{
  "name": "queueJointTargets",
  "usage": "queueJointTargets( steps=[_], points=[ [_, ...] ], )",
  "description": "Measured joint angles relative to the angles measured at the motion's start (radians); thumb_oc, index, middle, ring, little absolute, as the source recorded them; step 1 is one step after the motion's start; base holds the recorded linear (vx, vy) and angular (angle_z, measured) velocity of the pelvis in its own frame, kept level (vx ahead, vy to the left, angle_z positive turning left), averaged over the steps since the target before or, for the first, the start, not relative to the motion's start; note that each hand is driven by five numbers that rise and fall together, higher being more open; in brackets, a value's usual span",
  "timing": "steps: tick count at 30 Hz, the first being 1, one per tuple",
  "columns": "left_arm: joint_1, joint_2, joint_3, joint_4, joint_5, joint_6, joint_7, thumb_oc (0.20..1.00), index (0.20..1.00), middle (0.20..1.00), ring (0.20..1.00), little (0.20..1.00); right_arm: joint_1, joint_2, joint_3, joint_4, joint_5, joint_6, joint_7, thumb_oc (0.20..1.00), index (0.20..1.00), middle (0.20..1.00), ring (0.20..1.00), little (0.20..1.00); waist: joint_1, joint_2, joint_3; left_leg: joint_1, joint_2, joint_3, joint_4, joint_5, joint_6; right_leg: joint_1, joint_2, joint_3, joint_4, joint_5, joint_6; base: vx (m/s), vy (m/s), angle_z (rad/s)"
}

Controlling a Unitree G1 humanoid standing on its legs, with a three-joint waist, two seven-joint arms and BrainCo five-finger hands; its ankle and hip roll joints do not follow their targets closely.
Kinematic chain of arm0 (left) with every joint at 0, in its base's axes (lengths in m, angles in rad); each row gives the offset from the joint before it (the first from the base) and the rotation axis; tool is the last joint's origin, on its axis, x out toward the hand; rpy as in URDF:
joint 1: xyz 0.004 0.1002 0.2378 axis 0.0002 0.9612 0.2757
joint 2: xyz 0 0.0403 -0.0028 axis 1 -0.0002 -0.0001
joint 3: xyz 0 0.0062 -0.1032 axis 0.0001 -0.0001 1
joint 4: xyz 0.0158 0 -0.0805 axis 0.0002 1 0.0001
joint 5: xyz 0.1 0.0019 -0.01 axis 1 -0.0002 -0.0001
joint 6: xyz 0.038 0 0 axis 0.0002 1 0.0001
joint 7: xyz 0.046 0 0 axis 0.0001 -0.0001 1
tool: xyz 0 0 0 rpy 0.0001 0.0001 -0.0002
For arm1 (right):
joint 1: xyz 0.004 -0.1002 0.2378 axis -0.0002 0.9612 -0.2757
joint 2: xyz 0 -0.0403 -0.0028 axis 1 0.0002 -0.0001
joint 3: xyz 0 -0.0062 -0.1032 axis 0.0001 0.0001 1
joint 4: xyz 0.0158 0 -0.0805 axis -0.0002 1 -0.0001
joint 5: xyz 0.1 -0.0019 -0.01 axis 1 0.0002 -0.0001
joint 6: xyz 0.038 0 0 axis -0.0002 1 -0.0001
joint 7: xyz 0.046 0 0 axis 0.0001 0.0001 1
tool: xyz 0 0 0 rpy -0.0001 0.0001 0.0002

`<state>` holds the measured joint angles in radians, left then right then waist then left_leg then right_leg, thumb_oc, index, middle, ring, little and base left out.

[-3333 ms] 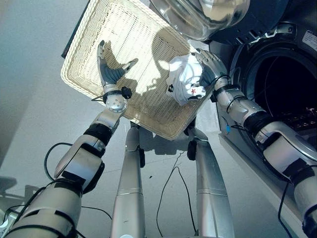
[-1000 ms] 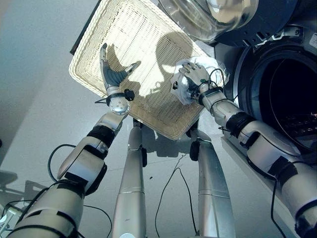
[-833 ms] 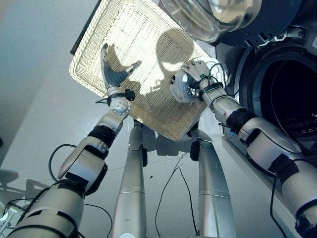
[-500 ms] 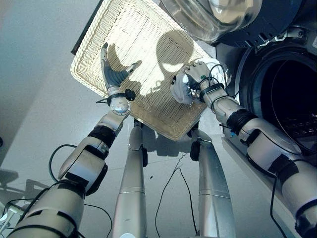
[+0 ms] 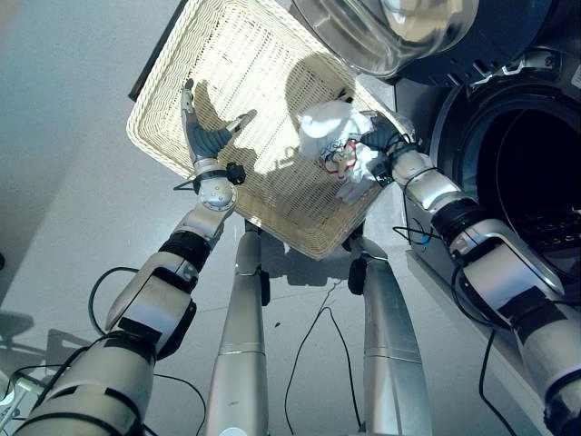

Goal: Put the clothes into the washing machine.

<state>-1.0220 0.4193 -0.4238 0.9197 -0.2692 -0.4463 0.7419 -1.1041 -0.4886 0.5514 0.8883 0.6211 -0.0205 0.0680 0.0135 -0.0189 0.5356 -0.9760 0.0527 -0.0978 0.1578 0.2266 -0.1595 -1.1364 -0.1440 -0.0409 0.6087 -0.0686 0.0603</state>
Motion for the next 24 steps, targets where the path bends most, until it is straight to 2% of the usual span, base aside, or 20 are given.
queueJointTargets(
  steps=[4,8,9,12,14,19,24],
  points=[
    [-0.001,0.000,0.015,-0.009,0.000,0.006,-0.006,1.000,1.000,1.000,1.000,1.000,0.094,0.022,-0.006,-0.043,0.243,0.005,0.146,0.200,0.200,0.200,0.200,0.200,-0.002,0.000,0.000,0.000,0.000,0.000,0.001,0.000,0.000,0.000,0.001,0.000,-0.001,0.001,-0.001,0.00,0.000,0.00],
    [0.005,0.002,0.015,-0.021,-0.002,0.013,-0.007,1.000,1.000,1.000,1.000,1.000,0.128,0.031,-0.009,-0.095,0.411,0.012,0.211,0.200,0.200,0.200,0.200,0.200,-0.004,-0.001,0.001,0.000,0.001,0.000,0.000,-0.005,-0.005,0.000,0.002,0.000,-0.009,0.001,-0.001,0.00,0.000,0.00],
    [0.005,0.002,0.015,-0.021,-0.002,0.013,-0.007,1.000,1.000,1.000,1.000,1.000,0.128,0.031,-0.009,-0.095,0.411,0.012,0.211,0.200,0.200,0.200,0.200,0.200,-0.004,-0.001,0.001,0.000,0.001,0.000,0.000,-0.005,-0.005,0.000,0.002,0.000,-0.009,0.001,-0.001,0.00,0.000,0.00],
    [0.031,0.026,0.015,-0.029,-0.013,0.017,-0.007,1.000,1.000,1.000,1.000,1.000,0.128,0.034,-0.047,-0.163,0.588,0.015,0.288,0.200,0.200,0.200,0.200,0.200,-0.020,-0.002,0.001,-0.002,0.004,-0.001,-0.005,-0.005,-0.004,0.001,0.005,0.000,-0.019,0.005,-0.002,0.00,0.000,0.00],
    [0.038,0.032,0.015,-0.029,-0.022,0.020,-0.008,1.000,1.000,1.000,1.000,1.000,0.128,0.034,-0.059,-0.174,0.638,0.012,0.313,0.200,0.200,0.200,0.200,0.200,-0.027,-0.002,0.001,-0.002,0.004,-0.001,-0.006,-0.003,-0.001,0.001,0.006,0.000,-0.022,0.006,-0.001,0.00,0.000,0.00],
    [0.039,0.043,0.016,-0.027,-0.029,0.015,-0.029,1.000,1.000,1.000,1.000,1.000,0.147,0.016,-0.148,-0.161,0.858,-0.018,0.407,0.200,0.200,0.200,0.200,0.200,-0.027,-0.003,0.002,-0.002,0.014,0.000,-0.010,-0.003,-0.001,0.012,0.015,-0.005,-0.040,0.015,-0.008,-0.01,-0.006,-0.03],
    [0.042,0.076,0.017,0.005,-0.041,-0.027,-0.057,1.000,1.000,1.000,1.000,1.000,0.172,-0.015,-0.255,-0.064,1.037,-0.062,0.478,0.200,0.200,0.200,0.200,0.200,-0.032,-0.003,0.002,0.003,0.018,0.000,-0.011,-0.003,-0.001,0.018,0.017,-0.008,-0.051,0.017,-0.008,0.00,0.000,0.00]
  ],
)
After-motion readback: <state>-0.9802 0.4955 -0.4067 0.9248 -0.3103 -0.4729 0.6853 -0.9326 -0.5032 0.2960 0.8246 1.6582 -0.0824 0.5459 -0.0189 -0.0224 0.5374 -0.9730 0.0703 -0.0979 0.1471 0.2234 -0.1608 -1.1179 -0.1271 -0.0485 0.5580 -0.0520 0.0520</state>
